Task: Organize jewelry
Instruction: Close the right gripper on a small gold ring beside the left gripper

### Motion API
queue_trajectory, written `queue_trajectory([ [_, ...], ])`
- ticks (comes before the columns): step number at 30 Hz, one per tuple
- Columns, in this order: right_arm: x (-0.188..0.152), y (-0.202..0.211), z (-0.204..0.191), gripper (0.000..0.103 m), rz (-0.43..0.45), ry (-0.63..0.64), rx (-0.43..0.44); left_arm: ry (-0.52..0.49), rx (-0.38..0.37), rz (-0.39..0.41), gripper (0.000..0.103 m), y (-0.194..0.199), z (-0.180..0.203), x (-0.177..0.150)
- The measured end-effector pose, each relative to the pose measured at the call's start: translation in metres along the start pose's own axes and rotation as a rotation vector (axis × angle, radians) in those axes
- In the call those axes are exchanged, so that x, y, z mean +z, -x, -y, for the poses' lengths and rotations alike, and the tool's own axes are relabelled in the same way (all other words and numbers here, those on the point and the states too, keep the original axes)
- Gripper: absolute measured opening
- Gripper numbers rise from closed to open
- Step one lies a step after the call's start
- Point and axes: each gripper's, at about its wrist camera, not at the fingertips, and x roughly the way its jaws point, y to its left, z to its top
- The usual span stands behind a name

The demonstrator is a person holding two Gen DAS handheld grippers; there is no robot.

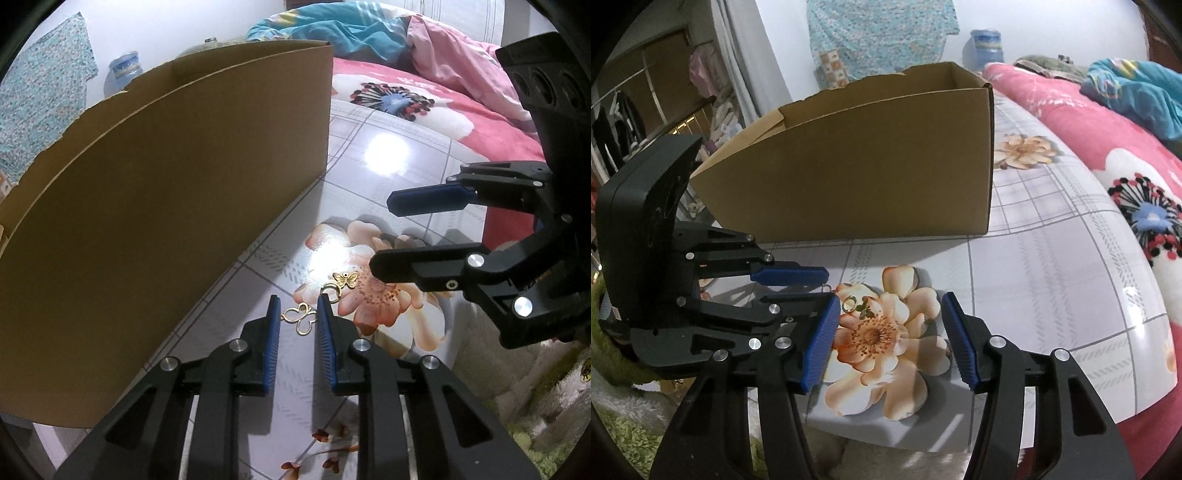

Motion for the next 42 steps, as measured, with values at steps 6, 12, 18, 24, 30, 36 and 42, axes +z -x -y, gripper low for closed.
queue_trajectory([
  [6, 0.000, 0.003, -0.001, 0.053, 0.004, 0.006, -0.004, -0.012, -0.026, 0.010, 0.020, 0.003, -0.001, -0.001],
  [12, 0.001, 0.005, -0.011, 0.045, 0.012, 0.040, 0.022, 0.019, -0.015, 0.035, 0.020, 0.015, -0.009, -0.004],
  [18, 0.002, -0.005, -0.030, 0.028, -0.010, 0.115, 0.043, 0.052, 0.003, 0.051, 0.020, 0.021, -0.018, -0.006],
  [24, 0.004, -0.020, -0.041, 0.015, -0.046, 0.170, 0.031, 0.068, 0.004, 0.060, 0.020, 0.022, -0.025, -0.008],
  [30, 0.005, -0.034, -0.045, 0.011, -0.079, 0.195, -0.008, 0.080, -0.005, 0.064, 0.020, 0.019, -0.027, -0.009],
  [36, 0.009, -0.039, -0.050, 0.011, -0.079, 0.223, -0.035, 0.080, -0.017, 0.063, 0.020, 0.016, -0.030, -0.012],
  [42, 0.013, -0.045, -0.057, 0.011, -0.086, 0.234, -0.048, 0.083, -0.025, 0.064, 0.020, 0.016, -0.033, -0.012],
])
